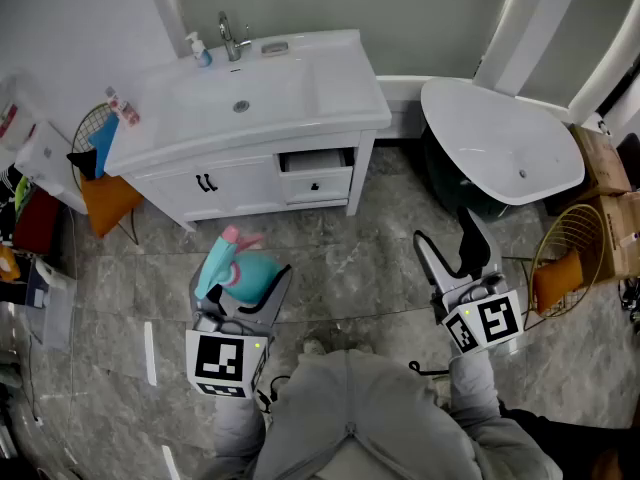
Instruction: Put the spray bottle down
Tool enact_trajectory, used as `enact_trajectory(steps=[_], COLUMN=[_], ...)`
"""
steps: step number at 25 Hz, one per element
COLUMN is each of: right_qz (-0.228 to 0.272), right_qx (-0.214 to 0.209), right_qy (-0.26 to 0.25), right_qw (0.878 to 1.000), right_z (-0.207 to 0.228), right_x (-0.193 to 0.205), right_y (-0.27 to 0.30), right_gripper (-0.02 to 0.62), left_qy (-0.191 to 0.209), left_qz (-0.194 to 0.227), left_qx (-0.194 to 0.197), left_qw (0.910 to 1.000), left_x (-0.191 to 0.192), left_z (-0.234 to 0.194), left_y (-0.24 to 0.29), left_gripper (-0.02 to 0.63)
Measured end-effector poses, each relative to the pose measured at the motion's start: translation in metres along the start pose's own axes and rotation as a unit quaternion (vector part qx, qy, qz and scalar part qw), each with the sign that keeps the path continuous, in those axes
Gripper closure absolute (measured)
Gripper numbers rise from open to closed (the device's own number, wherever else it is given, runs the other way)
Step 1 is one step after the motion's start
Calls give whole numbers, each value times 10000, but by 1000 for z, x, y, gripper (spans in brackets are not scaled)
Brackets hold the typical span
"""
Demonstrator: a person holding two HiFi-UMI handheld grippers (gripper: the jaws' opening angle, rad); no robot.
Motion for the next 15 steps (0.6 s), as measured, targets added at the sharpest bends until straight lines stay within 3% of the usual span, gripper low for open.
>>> enact_trajectory(steps=[15], right_qz=[-3], right_qx=[-47], right_qy=[-25], right_qw=[10000], right_z=[-1], right_x=[-1], right_y=[4], right_gripper=[261], left_qy=[15], left_qz=[5], left_qx=[-53], left_qw=[10000], left_x=[-1], left_z=[-2], left_y=[-1], left_gripper=[172])
Point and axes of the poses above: the fingertips, and each gripper's own axes: y forward along the fingers, z to its right, x out of its underside, the point moved 3 cm from there along -y, backward along the fingers, and after that the axes turned 6 degrees about z, right-handed, at the moved point
